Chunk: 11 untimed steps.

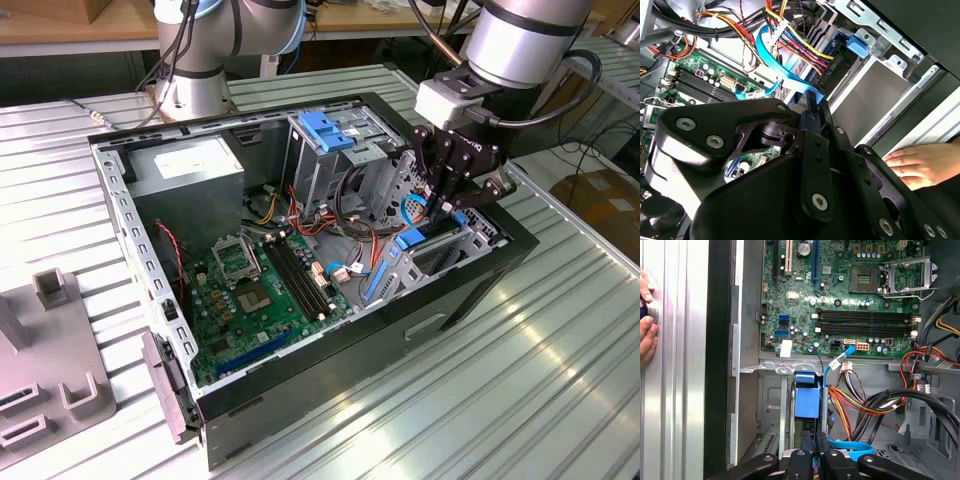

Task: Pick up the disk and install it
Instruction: 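Insert the second disk wire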

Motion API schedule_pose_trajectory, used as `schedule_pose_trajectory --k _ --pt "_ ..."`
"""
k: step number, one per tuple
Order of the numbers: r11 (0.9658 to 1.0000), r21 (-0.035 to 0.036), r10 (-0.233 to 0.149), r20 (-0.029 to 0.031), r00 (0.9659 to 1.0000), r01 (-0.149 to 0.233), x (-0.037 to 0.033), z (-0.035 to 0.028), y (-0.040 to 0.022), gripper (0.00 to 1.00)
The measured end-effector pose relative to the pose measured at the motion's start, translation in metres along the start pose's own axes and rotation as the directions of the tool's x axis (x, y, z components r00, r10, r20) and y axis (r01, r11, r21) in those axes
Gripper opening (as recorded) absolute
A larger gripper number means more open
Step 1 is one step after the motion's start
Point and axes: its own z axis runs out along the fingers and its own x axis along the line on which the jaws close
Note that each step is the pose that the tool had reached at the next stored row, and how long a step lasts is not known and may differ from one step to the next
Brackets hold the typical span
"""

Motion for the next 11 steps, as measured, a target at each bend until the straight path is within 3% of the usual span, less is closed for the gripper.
schedule_pose_trajectory --k 4,8,10,11 --pt "1.0 0.001 0.0 0.0033 1.0 0.0 0.0014 0.0001 0.0001 0.16" --pt "1.0 0.0078 0.0 0.0213 0.9998 -0.001 0.0058 0.0007 0.0008 0.16" --pt "0.9999 0.0129 -0.001 0.0362 0.9993 0.0 0.0085 0.001 0.0035 0.16" --pt "0.9999 0.0148 -0.001 0.04 0.9992 0.001 0.0096 0.0013 0.0037 0.16"
